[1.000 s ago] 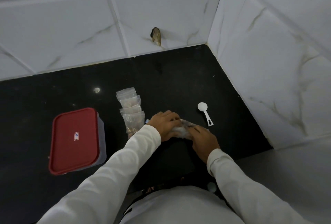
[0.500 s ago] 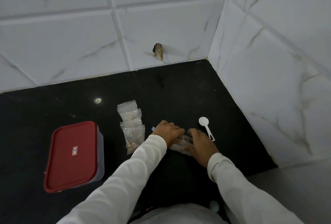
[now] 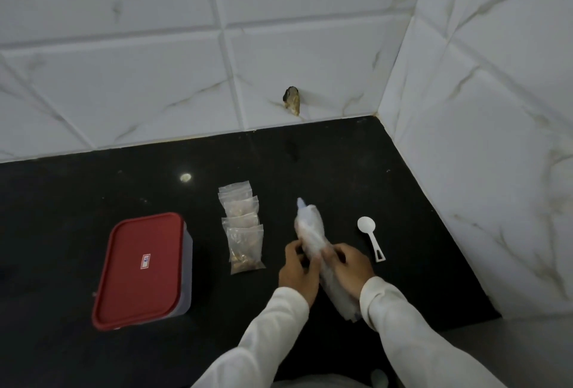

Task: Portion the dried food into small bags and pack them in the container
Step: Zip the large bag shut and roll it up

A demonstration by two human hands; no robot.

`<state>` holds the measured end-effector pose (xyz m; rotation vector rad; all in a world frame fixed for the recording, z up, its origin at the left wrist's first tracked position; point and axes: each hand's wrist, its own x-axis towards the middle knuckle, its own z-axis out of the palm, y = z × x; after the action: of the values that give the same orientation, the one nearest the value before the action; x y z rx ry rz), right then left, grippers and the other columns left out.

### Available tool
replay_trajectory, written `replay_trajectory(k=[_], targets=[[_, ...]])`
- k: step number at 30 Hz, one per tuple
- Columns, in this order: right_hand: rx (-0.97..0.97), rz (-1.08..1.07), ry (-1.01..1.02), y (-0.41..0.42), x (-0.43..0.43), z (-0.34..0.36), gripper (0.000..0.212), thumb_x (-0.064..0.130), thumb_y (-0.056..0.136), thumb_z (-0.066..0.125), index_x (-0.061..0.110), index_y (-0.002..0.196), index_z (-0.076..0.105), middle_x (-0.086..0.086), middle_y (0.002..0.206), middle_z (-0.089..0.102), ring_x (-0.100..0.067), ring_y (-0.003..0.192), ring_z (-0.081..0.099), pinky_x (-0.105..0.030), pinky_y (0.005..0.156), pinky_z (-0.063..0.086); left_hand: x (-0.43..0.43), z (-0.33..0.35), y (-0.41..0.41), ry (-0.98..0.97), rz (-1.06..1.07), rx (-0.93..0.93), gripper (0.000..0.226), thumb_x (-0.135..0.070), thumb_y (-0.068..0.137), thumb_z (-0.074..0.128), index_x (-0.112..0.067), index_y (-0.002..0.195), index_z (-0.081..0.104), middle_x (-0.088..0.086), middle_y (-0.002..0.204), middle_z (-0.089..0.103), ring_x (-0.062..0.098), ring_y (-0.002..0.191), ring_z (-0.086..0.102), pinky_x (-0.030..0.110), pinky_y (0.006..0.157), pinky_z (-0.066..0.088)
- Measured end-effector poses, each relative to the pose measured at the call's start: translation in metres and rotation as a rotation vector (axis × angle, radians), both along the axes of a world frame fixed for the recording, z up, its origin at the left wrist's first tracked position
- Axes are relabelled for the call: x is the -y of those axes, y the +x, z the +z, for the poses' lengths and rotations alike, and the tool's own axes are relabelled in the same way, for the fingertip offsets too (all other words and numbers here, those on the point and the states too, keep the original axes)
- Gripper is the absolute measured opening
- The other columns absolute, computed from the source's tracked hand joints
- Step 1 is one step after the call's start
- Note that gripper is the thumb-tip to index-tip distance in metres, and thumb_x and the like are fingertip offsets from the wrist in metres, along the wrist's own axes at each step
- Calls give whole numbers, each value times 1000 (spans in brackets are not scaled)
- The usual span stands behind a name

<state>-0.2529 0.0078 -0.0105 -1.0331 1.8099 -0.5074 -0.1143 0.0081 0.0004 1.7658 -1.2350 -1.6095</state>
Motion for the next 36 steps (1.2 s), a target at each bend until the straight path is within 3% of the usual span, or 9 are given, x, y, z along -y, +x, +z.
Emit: replay_trajectory(k=[4,7,12,16,25,30,36], targets=[[60,-86,-12,9,16,11,30,43,96,51,26,119,60,7,99,64,-9,88,58,-25,75,45,19,7,-7,-96,117,-34,42,-28,95,62,-33,133,45,-7,119,60,6,96,58,16,74,45],[37,-66,-50,12,24,18,33,41,96,52,24,124,59,2,110,65,-9,91,56,-23,73,40,31,5,-5,-114,176,-45,39,-27,93,66,-30,128,50,-11,110,59,0,90,56,13,70,43],[-1,-41,-59,12,26,14,28,37,97,53,26,121,62,6,109,67,-6,90,57,-13,63,37,39,-7,-2,-111,209,0,38,-21,90,70,-26,124,56,-6,115,66,6,96,62,18,78,47],[-21,-33,-48,11,25,9,28,36,95,56,26,120,62,10,101,65,-6,91,57,-13,63,37,37,-15,-2,-117,237,19,36,-18,89,71,-23,122,59,-6,110,67,6,93,62,13,75,45],[-14,-69,-59,9,24,1,24,36,93,61,25,114,64,13,92,62,1,80,54,-10,61,35,40,-26,-5,-107,224,99,37,-19,89,72,-23,123,59,-7,110,65,6,97,59,21,86,45],[-15,-138,-96,13,21,-6,18,33,90,65,25,106,67,12,91,66,-4,86,62,-15,68,42,38,-34,-9,-169,243,197,29,-22,87,74,-24,113,62,-5,110,64,9,98,63,22,84,48],[-32,-150,-120,16,22,-13,16,32,90,65,24,104,67,11,92,66,-2,81,60,-14,64,41,35,-35,-13,-218,215,262,27,-24,89,71,-22,113,61,-2,111,61,9,93,61,21,80,48]])
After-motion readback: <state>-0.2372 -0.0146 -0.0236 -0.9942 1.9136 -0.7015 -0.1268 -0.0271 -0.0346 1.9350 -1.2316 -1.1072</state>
